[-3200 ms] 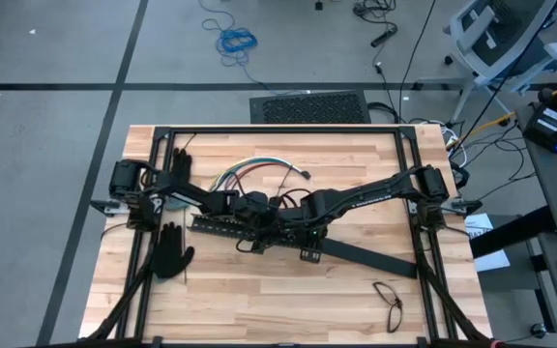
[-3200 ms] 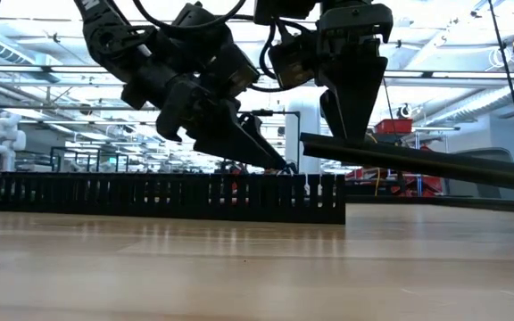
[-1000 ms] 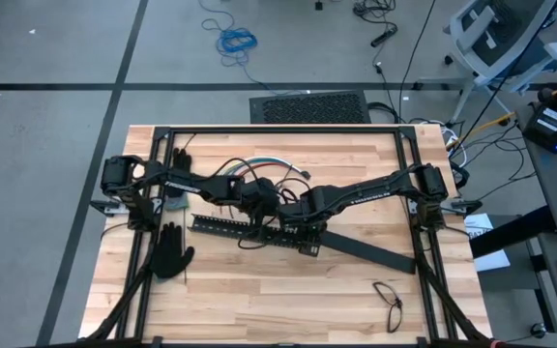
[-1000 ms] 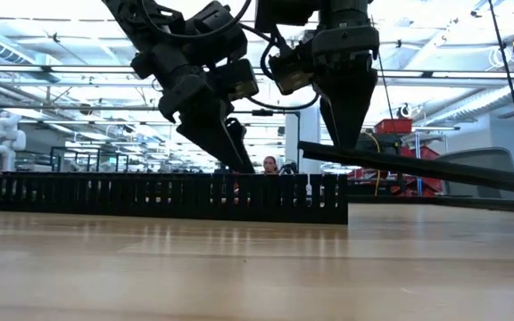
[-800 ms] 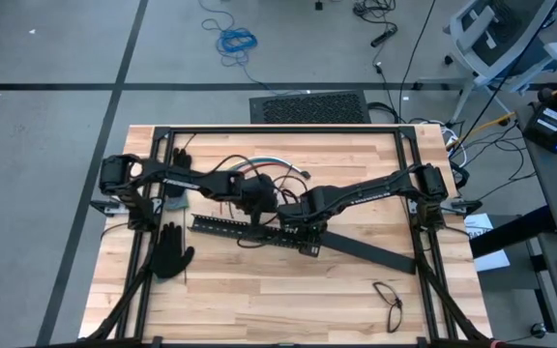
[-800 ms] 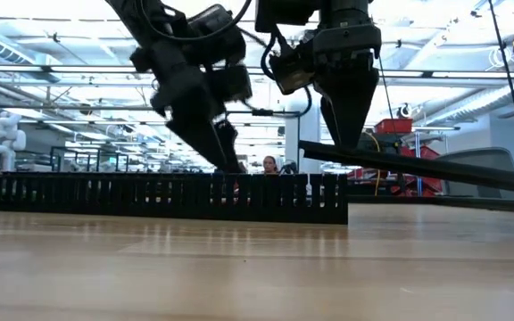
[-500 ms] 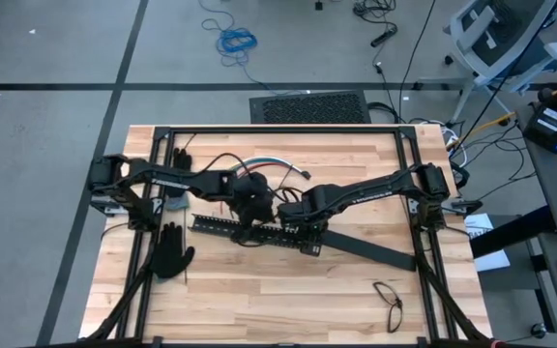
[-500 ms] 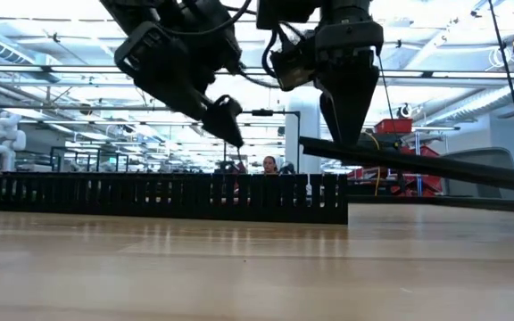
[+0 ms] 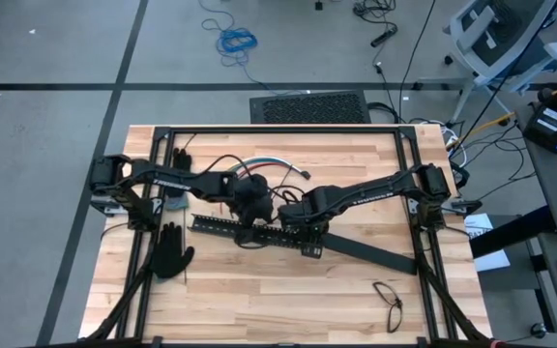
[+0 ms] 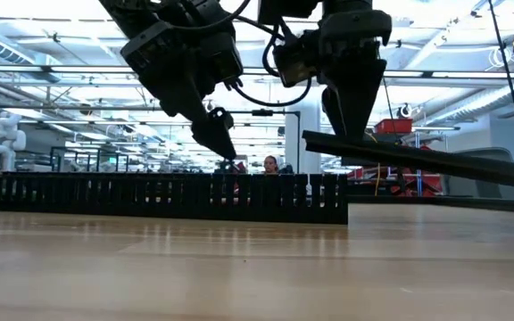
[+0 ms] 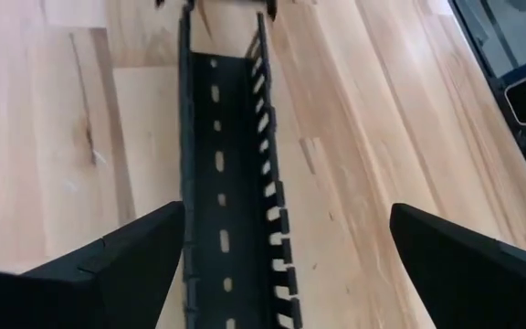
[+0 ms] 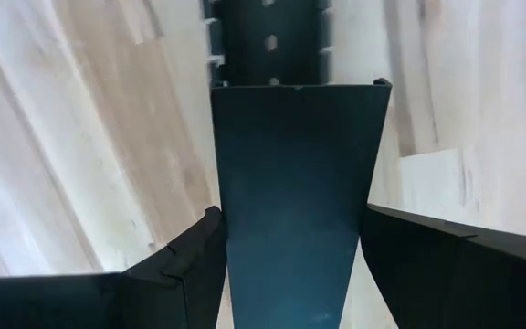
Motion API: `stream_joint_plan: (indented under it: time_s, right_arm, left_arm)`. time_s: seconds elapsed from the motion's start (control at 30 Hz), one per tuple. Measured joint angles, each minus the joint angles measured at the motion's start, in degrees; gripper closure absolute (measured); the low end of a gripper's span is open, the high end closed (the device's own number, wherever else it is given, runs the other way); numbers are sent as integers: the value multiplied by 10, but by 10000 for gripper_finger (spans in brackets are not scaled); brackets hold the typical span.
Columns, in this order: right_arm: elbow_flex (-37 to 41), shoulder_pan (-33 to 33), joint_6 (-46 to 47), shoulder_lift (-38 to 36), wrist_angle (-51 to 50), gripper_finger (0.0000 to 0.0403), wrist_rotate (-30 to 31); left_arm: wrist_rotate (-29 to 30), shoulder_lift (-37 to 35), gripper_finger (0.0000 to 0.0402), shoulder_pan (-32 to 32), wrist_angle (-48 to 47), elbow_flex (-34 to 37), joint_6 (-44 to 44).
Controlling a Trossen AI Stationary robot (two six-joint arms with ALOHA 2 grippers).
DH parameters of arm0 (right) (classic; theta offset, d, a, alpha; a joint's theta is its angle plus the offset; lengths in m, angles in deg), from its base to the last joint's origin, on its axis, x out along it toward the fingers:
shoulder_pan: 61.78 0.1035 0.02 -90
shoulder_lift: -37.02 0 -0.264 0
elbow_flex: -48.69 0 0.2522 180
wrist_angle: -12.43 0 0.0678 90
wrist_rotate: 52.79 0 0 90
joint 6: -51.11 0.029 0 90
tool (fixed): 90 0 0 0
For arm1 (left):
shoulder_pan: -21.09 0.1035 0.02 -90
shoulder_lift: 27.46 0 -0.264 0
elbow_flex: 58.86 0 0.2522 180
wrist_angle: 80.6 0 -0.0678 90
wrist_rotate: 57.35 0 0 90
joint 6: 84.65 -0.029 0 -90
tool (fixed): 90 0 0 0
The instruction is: Ziptie cables
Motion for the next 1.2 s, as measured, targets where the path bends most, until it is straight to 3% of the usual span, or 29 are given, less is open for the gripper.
stream_joint_plan:
  time_s: [0.2,0.43,0.5,0.77,0.9,1.2]
  right_arm:
    - [0,7,-1,0,2,190,-3]
    - [8,4,10,0,10,190,3]
    - [8,4,11,0,11,190,3]
    - [8,6,10,0,13,190,3]
    - [9,6,11,0,13,190,3]
    - [9,3,12,-1,13,190,3]
  left_arm:
    - [1,-2,23,-4,7,0,-16]
    - [179,-2,23,-41,60,0,-76]
    - [203,2,23,-52,74,1,-84]
    - [200,4,23,-105,192,75,-90]
    - [241,9,23,-99,275,94,-75]
    - [225,85,23,-82,329,93,-82]
